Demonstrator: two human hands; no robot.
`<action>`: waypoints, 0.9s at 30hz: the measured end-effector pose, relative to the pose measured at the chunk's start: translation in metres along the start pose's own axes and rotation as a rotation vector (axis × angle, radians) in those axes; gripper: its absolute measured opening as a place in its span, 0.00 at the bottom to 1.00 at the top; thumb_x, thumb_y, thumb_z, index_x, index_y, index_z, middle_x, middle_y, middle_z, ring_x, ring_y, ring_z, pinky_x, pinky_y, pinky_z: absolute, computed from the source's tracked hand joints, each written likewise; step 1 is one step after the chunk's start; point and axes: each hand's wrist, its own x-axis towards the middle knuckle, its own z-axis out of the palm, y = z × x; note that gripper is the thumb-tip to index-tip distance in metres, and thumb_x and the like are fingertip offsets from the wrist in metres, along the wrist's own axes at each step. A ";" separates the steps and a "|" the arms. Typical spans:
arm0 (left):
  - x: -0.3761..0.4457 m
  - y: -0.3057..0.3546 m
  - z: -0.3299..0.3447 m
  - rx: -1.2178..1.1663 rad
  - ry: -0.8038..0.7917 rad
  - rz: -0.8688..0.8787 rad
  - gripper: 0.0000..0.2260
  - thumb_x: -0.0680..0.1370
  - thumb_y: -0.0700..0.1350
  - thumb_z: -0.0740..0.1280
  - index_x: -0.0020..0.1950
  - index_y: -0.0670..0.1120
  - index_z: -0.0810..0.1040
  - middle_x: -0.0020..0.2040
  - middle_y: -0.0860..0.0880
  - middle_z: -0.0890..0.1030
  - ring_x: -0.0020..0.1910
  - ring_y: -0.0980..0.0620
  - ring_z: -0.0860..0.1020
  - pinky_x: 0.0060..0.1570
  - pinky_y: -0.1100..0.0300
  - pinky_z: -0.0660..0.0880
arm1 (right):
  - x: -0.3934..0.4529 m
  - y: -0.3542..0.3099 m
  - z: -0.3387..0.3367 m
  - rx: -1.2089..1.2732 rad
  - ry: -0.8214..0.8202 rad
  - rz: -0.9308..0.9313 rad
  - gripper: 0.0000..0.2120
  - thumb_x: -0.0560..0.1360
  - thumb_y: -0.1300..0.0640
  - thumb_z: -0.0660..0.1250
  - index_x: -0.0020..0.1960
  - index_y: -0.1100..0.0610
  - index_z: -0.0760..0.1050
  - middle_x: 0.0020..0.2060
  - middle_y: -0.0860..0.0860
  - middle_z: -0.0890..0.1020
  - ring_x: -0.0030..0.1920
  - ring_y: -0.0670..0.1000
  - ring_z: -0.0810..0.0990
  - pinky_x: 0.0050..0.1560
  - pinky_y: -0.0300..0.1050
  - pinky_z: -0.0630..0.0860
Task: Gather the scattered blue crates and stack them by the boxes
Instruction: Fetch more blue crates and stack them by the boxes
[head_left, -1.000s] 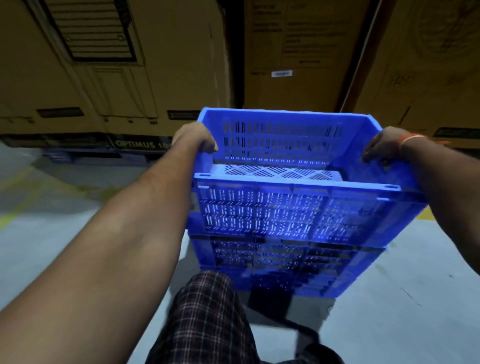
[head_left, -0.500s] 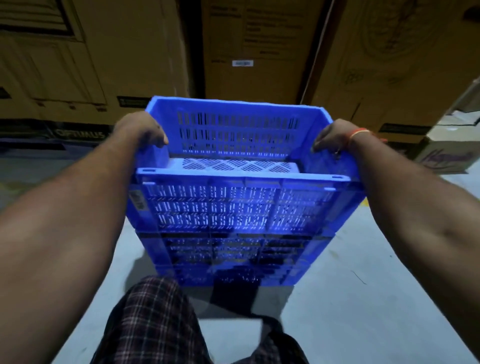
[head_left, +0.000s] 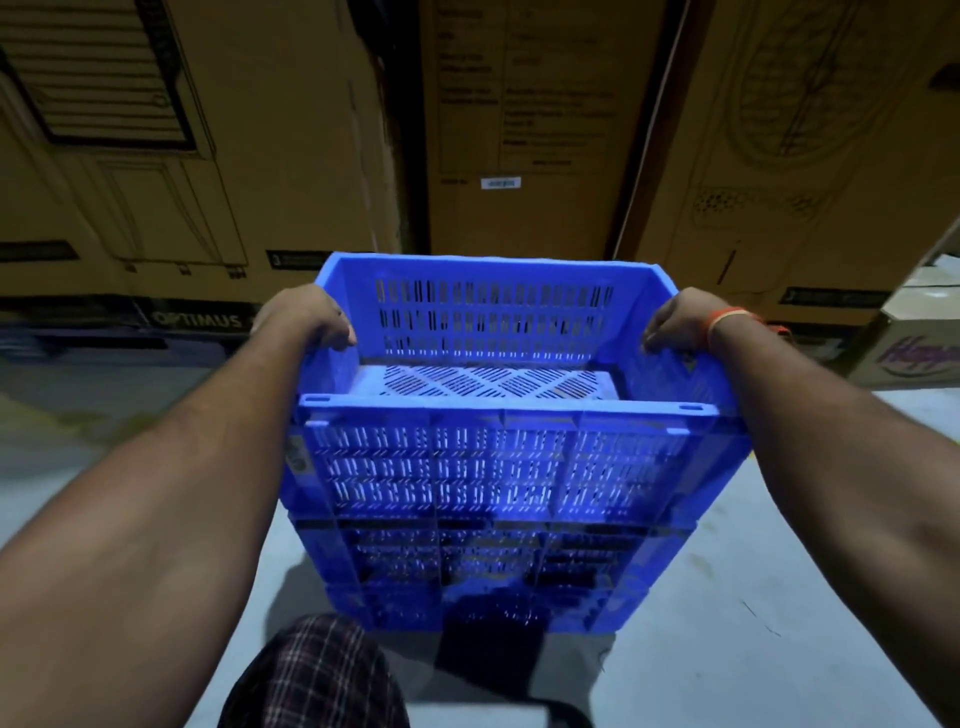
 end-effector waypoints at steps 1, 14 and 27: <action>-0.001 0.001 -0.001 0.018 -0.006 0.006 0.07 0.68 0.47 0.76 0.30 0.54 0.85 0.38 0.52 0.85 0.38 0.49 0.81 0.48 0.51 0.83 | 0.000 -0.001 0.000 0.010 0.001 0.003 0.06 0.64 0.63 0.78 0.40 0.58 0.85 0.30 0.52 0.83 0.22 0.50 0.76 0.30 0.38 0.74; -0.002 0.001 -0.002 0.039 -0.048 0.051 0.01 0.71 0.48 0.75 0.40 0.53 0.86 0.40 0.51 0.85 0.36 0.49 0.81 0.44 0.57 0.78 | 0.005 0.002 0.002 0.004 -0.012 -0.004 0.04 0.64 0.64 0.78 0.38 0.58 0.85 0.21 0.47 0.80 0.21 0.49 0.76 0.32 0.40 0.75; 0.007 -0.001 0.003 -0.032 -0.022 0.047 0.04 0.71 0.39 0.75 0.39 0.47 0.86 0.35 0.49 0.83 0.34 0.48 0.77 0.39 0.55 0.77 | 0.027 0.023 0.005 0.127 0.001 -0.080 0.04 0.65 0.64 0.78 0.37 0.58 0.85 0.28 0.53 0.83 0.18 0.46 0.74 0.19 0.39 0.72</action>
